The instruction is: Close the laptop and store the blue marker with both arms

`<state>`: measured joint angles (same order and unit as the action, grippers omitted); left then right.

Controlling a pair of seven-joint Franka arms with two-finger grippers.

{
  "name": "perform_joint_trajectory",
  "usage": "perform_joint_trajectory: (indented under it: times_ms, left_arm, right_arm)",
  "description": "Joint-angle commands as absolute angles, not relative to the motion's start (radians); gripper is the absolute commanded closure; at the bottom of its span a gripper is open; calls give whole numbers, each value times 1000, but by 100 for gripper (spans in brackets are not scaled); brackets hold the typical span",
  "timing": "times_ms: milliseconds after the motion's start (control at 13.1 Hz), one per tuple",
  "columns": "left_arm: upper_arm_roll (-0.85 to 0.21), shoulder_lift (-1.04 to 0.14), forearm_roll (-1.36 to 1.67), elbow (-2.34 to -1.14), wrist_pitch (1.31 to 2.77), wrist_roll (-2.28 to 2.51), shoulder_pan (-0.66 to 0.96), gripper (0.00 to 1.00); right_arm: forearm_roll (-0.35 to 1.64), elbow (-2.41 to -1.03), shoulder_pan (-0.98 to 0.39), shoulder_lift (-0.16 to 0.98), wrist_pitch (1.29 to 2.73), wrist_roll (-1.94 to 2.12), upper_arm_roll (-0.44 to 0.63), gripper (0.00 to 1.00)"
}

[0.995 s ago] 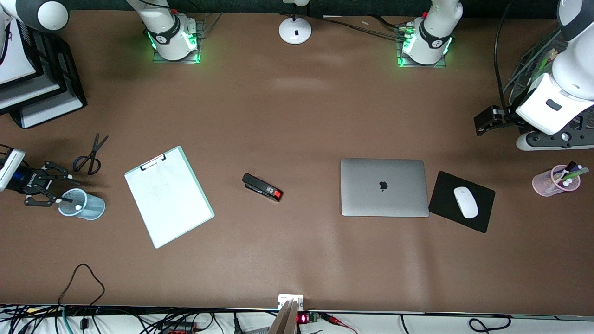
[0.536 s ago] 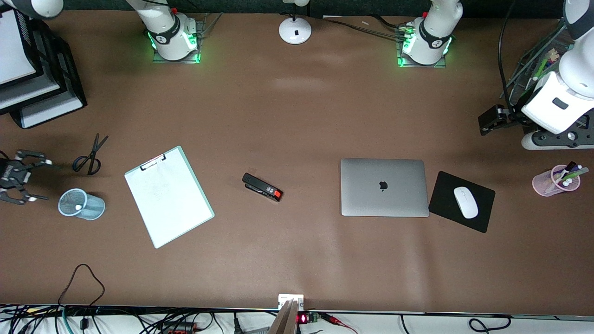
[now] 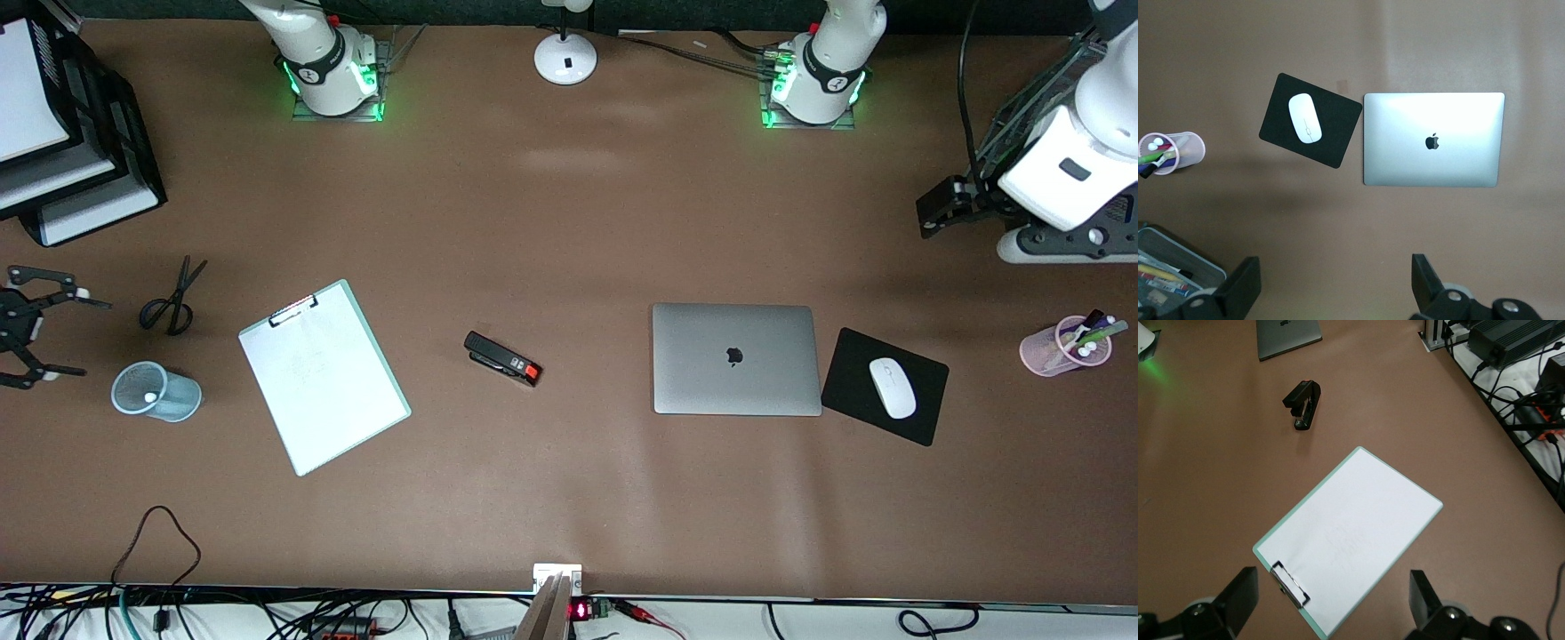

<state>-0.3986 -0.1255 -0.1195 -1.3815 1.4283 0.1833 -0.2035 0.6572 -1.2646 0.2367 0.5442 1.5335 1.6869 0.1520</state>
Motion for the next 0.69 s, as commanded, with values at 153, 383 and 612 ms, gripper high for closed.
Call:
perform_joint_trajectory:
  times_ms: [153, 383, 612]
  left_arm:
    - [-152, -54, -45, -1420, 1416, 83, -19, 0]
    - [-48, 4, 0, -1521, 1485, 36, 46, 0]
    - [-29, 63, 2, -1605, 1532, -6, 46, 0]
  right_arm:
    - [556, -1190, 106, 534, 1543, 1441, 158, 0]
    - [497, -1174, 29, 534, 1542, 1269, 163, 0]
    - [425, -1144, -30, 529, 1548, 1132, 156, 0]
